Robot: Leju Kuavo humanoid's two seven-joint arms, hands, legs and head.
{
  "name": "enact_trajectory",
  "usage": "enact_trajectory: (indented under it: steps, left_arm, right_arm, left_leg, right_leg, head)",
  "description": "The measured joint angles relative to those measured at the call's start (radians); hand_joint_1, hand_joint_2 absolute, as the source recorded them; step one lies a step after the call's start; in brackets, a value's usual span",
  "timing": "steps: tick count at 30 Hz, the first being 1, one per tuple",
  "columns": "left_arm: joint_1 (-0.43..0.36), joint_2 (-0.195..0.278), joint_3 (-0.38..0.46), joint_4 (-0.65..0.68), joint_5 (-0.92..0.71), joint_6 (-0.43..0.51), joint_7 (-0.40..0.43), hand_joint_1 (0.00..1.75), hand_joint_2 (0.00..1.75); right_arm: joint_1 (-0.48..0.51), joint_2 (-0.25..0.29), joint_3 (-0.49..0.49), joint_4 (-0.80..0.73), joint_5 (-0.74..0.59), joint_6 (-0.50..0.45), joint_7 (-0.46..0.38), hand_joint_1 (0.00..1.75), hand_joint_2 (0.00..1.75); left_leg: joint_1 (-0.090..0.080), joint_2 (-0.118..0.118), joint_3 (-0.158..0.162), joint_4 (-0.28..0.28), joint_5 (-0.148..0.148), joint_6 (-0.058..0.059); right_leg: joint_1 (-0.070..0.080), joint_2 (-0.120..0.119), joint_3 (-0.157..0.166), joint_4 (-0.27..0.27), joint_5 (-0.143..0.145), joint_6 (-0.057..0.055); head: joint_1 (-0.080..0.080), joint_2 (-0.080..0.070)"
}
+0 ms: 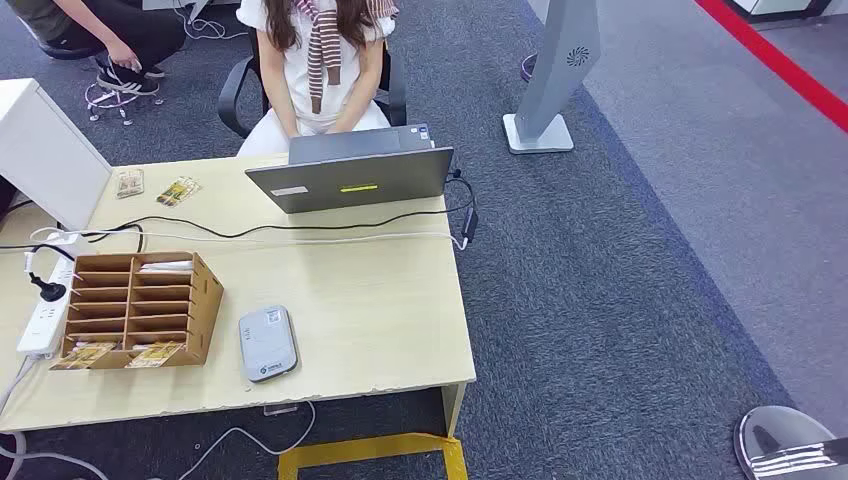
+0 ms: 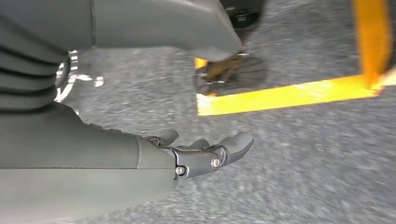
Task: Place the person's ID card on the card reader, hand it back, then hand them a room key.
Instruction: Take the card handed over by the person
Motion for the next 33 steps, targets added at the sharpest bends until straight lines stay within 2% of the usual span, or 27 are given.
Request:
enact_trajectory:
  steps: [1,5,15,26,28,30,33]
  left_arm:
    - [-0.002,0.0,0.008,0.001,0.009,-0.003,-0.006,0.0,1.75]
    - [-0.012,-0.002,0.06,0.01,0.072,-0.031,-0.057,0.0,1.75]
    - [-0.031,-0.017,0.202,0.007,0.149,-0.149,-0.25,0.0,1.75]
    - [-0.041,-0.05,0.394,-0.037,0.092,-0.293,-0.424,0.0,1.75]
    - [-0.038,-0.058,0.417,-0.058,0.049,-0.34,-0.451,0.0,1.75]
    - [-0.025,-0.081,0.438,-0.133,-0.034,-0.415,-0.454,0.0,1.75]
    - [0.028,-0.16,0.469,-0.388,-0.104,-0.504,-0.363,0.0,1.75]
  right_arm:
    - [-0.003,0.0,-0.001,0.002,-0.004,-0.002,-0.007,0.0,0.0]
    - [-0.026,0.0,-0.009,0.012,-0.035,-0.038,-0.065,0.0,1.75]
    - [-0.051,0.012,-0.063,0.06,-0.098,-0.224,-0.182,0.0,1.75]
    - [-0.061,0.032,-0.128,0.111,-0.132,-0.398,-0.235,0.0,1.75]
    - [-0.063,0.036,-0.131,0.121,-0.113,-0.402,-0.171,0.0,1.75]
    - [-0.062,0.04,-0.125,0.135,-0.081,-0.362,-0.028,0.0,1.75]
    - [-0.052,0.052,-0.111,0.152,-0.054,-0.3,0.166,0.0,1.75]
  left_leg:
    - [0.0,0.0,0.0,0.0,0.0,0.0]
    - [0.0,0.0,0.0,0.0,0.0,0.0]
    - [0.0,0.0,0.0,0.0,0.0,0.0]
    - [0.0,0.0,0.0,0.0,0.0,0.0]
    - [0.0,0.0,0.0,0.0,0.0,0.0]
    - [0.0,0.0,0.0,0.0,0.0,0.0]
    - [0.0,0.0,0.0,0.0,0.0,0.0]
  right_leg:
    - [0.0,0.0,0.0,0.0,0.0,0.0]
    - [0.0,0.0,0.0,0.0,0.0,0.0]
    - [0.0,0.0,0.0,0.0,0.0,0.0]
    - [0.0,0.0,0.0,0.0,0.0,0.0]
    - [0.0,0.0,0.0,0.0,0.0,0.0]
    - [0.0,0.0,0.0,0.0,0.0,0.0]
    - [0.0,0.001,0.0,0.0,0.0,0.0]
  head:
    - [0.0,0.0]
    - [0.0,0.0]
    - [0.0,0.0]
    - [0.0,0.0]
    - [0.0,0.0]
    - [0.0,0.0]
    - [0.0,0.0]
